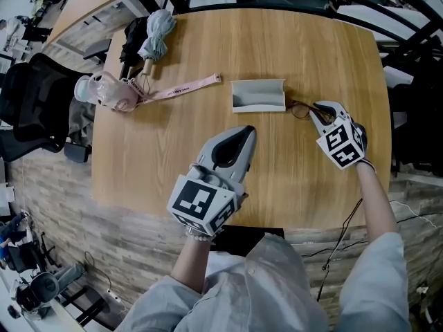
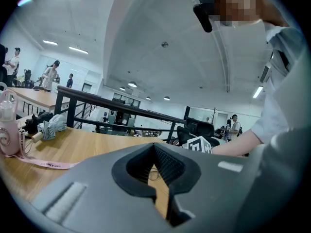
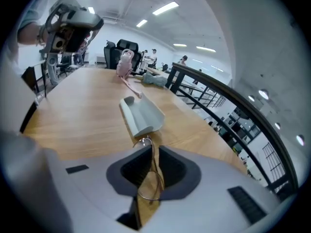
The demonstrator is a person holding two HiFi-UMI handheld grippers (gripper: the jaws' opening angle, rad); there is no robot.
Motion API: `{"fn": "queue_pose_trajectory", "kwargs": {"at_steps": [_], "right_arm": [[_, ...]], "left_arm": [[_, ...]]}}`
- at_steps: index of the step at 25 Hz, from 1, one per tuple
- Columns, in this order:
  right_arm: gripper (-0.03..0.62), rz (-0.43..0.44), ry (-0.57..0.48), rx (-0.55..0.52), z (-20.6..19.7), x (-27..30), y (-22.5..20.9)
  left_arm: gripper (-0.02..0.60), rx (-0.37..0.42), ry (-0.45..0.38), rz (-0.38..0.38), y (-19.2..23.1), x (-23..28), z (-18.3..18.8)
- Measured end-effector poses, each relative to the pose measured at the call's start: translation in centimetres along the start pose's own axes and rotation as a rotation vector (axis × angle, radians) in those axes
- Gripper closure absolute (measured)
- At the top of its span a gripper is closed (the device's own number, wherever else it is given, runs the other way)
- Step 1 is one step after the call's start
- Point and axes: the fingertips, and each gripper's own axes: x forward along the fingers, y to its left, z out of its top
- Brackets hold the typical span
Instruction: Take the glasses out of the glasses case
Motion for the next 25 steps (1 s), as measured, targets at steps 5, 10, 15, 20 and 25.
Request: {"fn": "queue_pose_trajectory", "kwargs": {"at_steps": [5,10,15,20,25], "right_arm": [[0.576,-0.022,-0.113,0.212,2.9,-2.0,-0.1],[0.592,-0.103,-0.186,0.253,5.4,-4.8,-0.1],[0.592,-0.17,-0.273,0.328,7.8,-8.0,0.2],[0.592,-0.219,-0.359,0.378,9.5,-11.9,0.7],[0.592,-0.264,-0.428,0.378,10.5,-16.0,1.2]], "left_arm": [[0.578,0.012,-0.004,-0.002,0.1,-0.5,0.5],[0.578,0.027,-0.018,-0.004,0.1,-1.3,1.6],[0.578,0.043,-0.041,-0.008,-0.1,-1.9,3.0],[0.578,0.064,-0.064,-0.008,-1.0,-2.6,4.2],[0.578,0.09,-0.093,0.006,-2.4,-3.5,5.4]]}}
